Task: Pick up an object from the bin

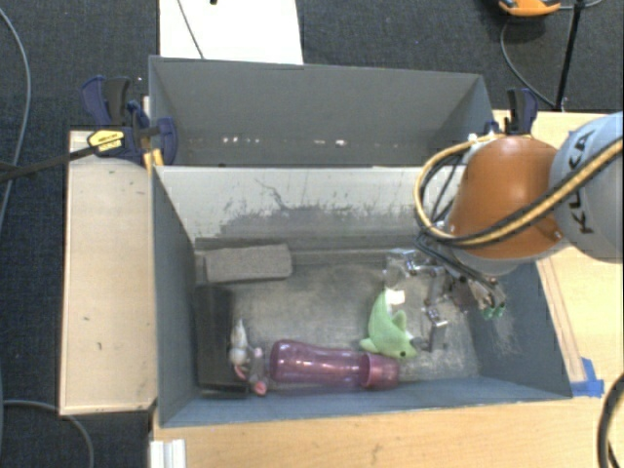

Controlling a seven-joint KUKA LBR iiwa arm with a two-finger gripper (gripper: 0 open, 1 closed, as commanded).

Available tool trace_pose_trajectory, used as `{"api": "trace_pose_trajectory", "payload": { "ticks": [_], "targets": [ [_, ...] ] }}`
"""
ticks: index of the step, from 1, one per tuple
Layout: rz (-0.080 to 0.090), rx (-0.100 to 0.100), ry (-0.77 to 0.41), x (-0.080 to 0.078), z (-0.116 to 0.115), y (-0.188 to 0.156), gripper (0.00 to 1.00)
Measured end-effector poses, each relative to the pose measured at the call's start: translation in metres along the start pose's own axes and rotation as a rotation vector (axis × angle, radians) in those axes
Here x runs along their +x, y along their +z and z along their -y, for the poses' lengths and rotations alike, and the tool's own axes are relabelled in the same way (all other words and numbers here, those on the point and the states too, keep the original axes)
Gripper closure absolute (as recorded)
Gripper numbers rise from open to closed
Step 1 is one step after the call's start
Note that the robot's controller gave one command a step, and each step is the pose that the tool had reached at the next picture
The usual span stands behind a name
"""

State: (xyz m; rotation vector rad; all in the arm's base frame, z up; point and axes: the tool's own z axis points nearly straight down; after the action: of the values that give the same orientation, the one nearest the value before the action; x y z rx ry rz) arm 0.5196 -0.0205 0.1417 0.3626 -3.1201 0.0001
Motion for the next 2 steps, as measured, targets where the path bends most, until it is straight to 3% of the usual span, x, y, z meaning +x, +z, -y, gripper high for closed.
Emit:
{"api": "trace_pose_trajectory", "payload": {
  "ticks": [1,2],
  "targets": [
    [0.010,0.002,-0.106,-0.029,-0.010,-0.015,0.00],
    [0.008,0.002,-0.224,-0.038,-0.005,0.015,0.00]
  ]
}}
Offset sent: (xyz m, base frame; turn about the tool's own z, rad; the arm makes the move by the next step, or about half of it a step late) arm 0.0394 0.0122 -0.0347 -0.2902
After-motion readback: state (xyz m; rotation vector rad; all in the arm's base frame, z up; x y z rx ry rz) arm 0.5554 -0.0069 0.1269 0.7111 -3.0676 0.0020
